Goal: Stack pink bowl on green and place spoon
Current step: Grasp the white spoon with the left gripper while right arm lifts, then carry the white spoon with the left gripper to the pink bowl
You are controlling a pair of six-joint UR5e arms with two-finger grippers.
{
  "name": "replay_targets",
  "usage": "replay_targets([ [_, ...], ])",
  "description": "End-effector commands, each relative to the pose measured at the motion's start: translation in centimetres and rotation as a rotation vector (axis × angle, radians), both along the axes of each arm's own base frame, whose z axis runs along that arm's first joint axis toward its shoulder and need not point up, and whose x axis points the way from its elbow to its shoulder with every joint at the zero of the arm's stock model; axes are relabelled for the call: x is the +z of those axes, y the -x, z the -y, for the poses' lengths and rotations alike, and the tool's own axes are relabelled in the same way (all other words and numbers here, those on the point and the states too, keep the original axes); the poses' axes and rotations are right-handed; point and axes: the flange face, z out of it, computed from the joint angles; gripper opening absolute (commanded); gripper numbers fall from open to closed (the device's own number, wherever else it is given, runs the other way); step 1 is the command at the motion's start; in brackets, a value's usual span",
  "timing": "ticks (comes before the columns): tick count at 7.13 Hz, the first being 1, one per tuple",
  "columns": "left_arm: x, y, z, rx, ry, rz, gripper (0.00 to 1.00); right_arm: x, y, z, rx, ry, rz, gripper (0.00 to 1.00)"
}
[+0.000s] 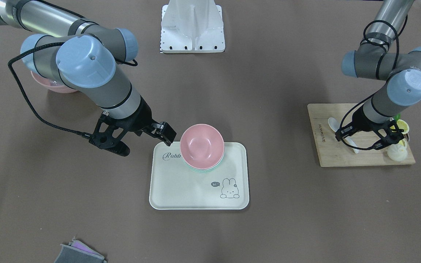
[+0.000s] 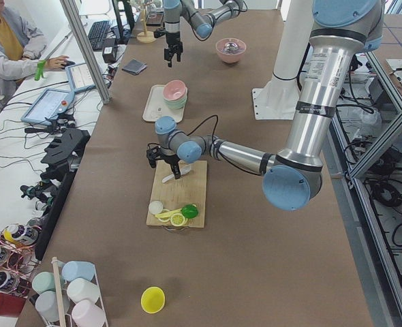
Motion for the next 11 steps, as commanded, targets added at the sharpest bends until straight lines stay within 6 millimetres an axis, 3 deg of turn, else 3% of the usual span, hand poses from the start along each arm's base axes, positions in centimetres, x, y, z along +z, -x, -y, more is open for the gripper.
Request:
replay_targets([
  [1,0.3,-0.1,0.1,0.0,0.005,0.003,0.1,0.9,-0.4,0.0,0.002,0.007,-0.005,1.0],
  [2,-1.1,-0.6,0.8,-0.003,-0.006,-0.006,0.0,0.8,-1.5,0.6,0.015,0.008,0.0,1.0],
  [3,-3.4,-1.1,1.4,0.001,-0.031,-0.034,0.0,1.8,-3.3,0.0,0.025,0.006,0.004,1.0],
  [4,-7.0,-1.8,2.3,-0.013,-0.06,-0.07,0.0,3.4,-6.1,-0.1,0.015,-0.019,0.005,1.0],
  [5,-13.4,-3.3,3.7,-0.061,-0.053,-0.108,0.0,6.5,-10.5,0.8,-0.002,-0.008,0.018,1.0],
  [6,-22.1,-8.2,4.6,-0.069,0.011,-0.097,0.0,10.3,-15.9,0.7,-0.014,-0.055,0.011,1.0],
  [7,-28.8,-10.9,4.7,-0.05,0.034,-0.076,0.0,15.0,-20.1,-0.6,-0.05,-0.126,-0.025,1.0],
  [8,-31.9,-12.5,4.4,-0.066,0.01,-0.072,0.0,20.1,-24.0,-2.5,-0.095,-0.181,-0.067,1.0],
  [9,-35.7,-16.1,5.1,-0.087,0.036,-0.083,0.0,24.6,-27.4,-4.7,-0.153,-0.243,-0.107,1.0],
  [10,-39.7,-18.7,6.5,-0.097,0.052,-0.089,0.0,27.5,-29.1,-5.7,-0.202,-0.283,-0.134,1.0],
  [11,-40.5,-20.4,6.3,-0.091,0.008,-0.123,0.0,28.7,-29.6,-6.1,-0.224,-0.296,-0.145,1.0],
])
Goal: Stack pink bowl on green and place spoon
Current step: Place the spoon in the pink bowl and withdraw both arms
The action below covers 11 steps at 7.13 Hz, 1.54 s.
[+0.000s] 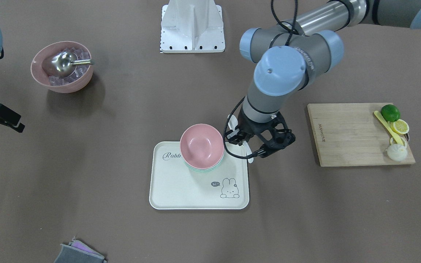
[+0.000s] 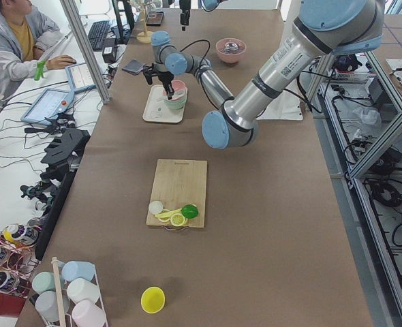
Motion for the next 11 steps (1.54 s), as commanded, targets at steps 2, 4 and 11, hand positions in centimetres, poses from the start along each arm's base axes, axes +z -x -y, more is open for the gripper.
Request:
replay_targets([
  [2,-2.6,-3.9,-0.2,-0.031,-0.054,-0.069,0.0,3.8,-2.3,-2.3,-0.04,-0.017,-0.027,1.0],
  [4,-3.0,-3.7,-0.3,-0.034,-0.064,-0.072,0.97,4.3,-2.5,-2.7,-0.043,-0.014,-0.03,1.0],
  [11,20.9,31.6,-10.5,0.325,-0.453,0.221,0.98,13.9,-11.8,-0.9,-0.213,-0.202,-0.093,1.0],
])
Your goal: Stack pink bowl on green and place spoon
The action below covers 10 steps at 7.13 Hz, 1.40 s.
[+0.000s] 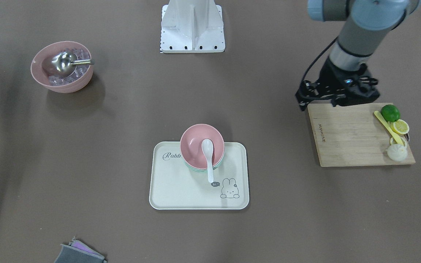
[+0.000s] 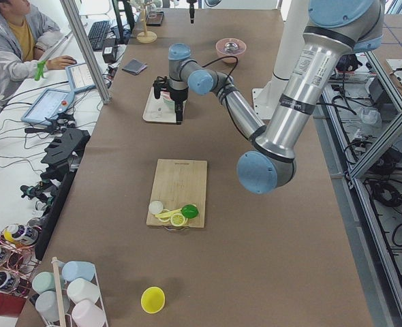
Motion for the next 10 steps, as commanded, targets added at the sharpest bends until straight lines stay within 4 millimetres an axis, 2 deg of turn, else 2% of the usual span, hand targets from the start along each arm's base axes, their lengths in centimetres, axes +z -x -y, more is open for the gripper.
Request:
replay_targets([
  [1,10.5,13.1,-1.0,0.213,-0.11,0.069,0.98,3.5,-4.7,0.2,-0.033,-0.053,-0.01,1.0],
  [3,23.9,23.9,-1.0,0.406,-0.186,0.015,0.98,4.1,-4.9,0.1,-0.043,-0.06,-0.018,1.0],
  [4,28.9,27.4,-0.9,0.432,-0.182,-0.001,0.98,4.2,-4.9,0.2,-0.042,-0.059,-0.019,1.0],
  [5,30.9,28.7,-0.3,0.455,-0.191,-0.003,0.98,4.4,-5.0,-0.1,-0.042,-0.056,-0.017,1.0],
  [6,31.7,29.3,-1.0,0.45,-0.181,-0.006,0.98,4.6,-5.1,-0.7,-0.042,-0.053,-0.017,1.0],
  [7,31.5,29.4,-1.1,0.439,-0.178,-0.009,0.98,5.5,-5.3,-1.6,-0.052,-0.068,-0.026,1.0],
  [8,32.1,29.4,-1.8,0.429,-0.155,-0.012,0.98,6.2,-5.3,-2.2,-0.068,-0.128,-0.032,1.0],
  [9,30.5,29.3,-2.7,0.364,-0.13,-0.028,0.98,6.3,-5.4,-2.6,-0.067,-0.134,-0.017,1.0],
  [10,29.9,28.9,-3.4,0.321,-0.102,-0.066,0.98,6.7,-5.4,-4.3,-0.073,-0.151,0.002,1.0],
])
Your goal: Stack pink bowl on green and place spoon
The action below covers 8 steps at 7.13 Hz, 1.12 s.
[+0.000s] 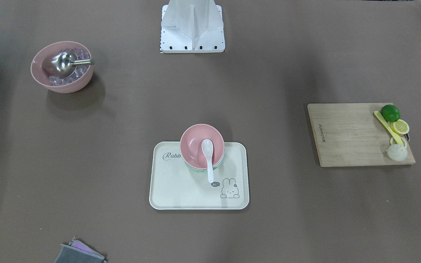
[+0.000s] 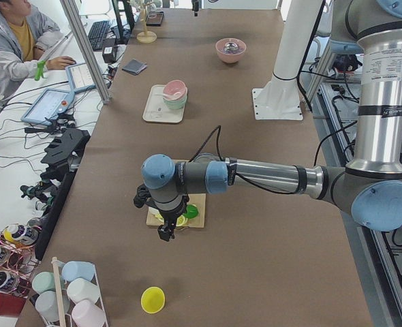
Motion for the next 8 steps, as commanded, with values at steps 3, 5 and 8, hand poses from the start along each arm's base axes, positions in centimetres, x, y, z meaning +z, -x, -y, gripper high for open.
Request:
replay_targets([
  [3,-0.5,-0.7,-2.3,-0.057,0.013,-0.083,0.98,1.5,-1.0,-6.9,0.0,-0.022,0.017,1.0],
  [5,0.7,-0.7,-1.7,-0.09,0.0,-0.08,0.98,2.4,-3.4,-8.0,0.05,-0.01,-0.015,1.0],
  [8,1.2,0.1,-1.0,-0.121,0.018,0.029,0.98,1.4,-3.1,-7.2,0.053,-0.055,-0.147,1.0],
])
